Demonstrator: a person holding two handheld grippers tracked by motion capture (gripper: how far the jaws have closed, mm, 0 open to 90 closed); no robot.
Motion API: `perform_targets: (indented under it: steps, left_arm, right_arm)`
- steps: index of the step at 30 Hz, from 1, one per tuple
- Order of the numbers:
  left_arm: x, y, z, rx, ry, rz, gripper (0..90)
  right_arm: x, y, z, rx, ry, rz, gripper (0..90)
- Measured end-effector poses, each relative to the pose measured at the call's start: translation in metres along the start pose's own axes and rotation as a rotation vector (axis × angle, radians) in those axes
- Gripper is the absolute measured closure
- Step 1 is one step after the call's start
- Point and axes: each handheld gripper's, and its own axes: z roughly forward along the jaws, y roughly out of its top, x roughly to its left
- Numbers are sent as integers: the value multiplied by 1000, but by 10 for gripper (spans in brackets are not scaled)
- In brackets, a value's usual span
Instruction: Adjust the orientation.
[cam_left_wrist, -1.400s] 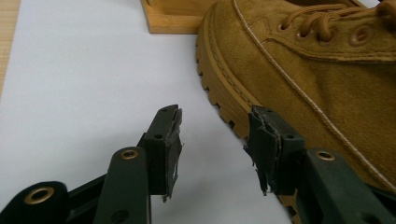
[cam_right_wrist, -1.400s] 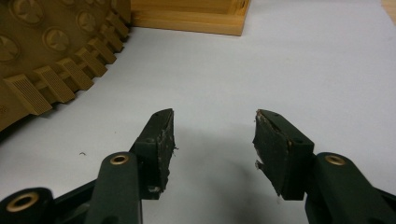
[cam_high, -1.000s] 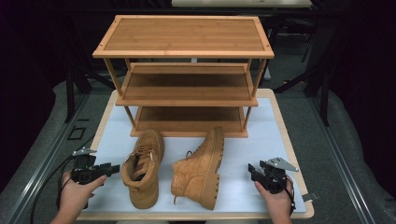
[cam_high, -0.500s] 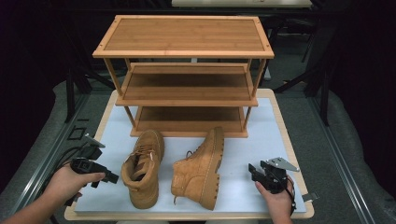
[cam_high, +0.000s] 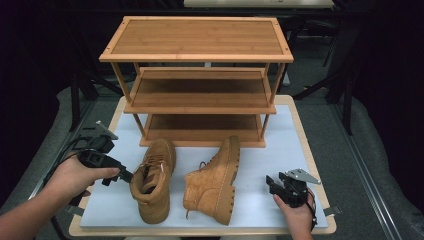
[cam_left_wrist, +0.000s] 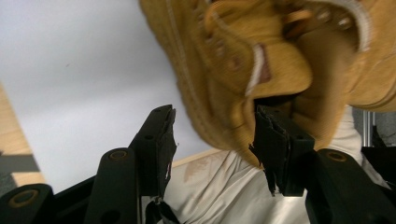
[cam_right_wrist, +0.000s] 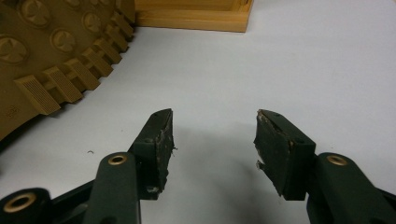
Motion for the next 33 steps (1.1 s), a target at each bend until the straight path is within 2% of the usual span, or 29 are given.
perform_targets:
  steps: [3,7,10,15,16,21,25,28,31,32,33]
  left_arm:
    - [-4,2,4,4,-2,2,478]
    - [-7,5,23,21,-3,8,485]
    - [-8,6,29,25,-1,4,528]
    - [-11,7,39,59,-2,13,591]
    - [-11,7,39,61,2,17,617]
    - [-15,10,38,80,50,61,740]
    - [-12,15,33,78,140,104,767]
    - [-5,19,30,64,189,127,767]
    - [3,21,30,68,191,104,749]
    - [4,21,29,73,182,98,709]
    - [6,21,28,76,168,84,709]
  right_arm:
    - [0,0,0,-1,-2,0,460]
    - [-1,-1,1,-13,4,2,460]
    - [-1,-1,1,-10,4,1,459]
    - [0,-1,2,-7,5,3,459]
    - [0,-1,1,8,4,1,459]
    - [-1,-1,1,6,7,8,459]
    - [-2,-1,1,-9,12,16,459]
    - [-2,-1,1,-8,14,16,459]
    - [-2,-1,1,-8,15,16,459]
    - [-2,-1,2,-7,16,19,459]
    - [-2,-1,2,-7,16,19,459]
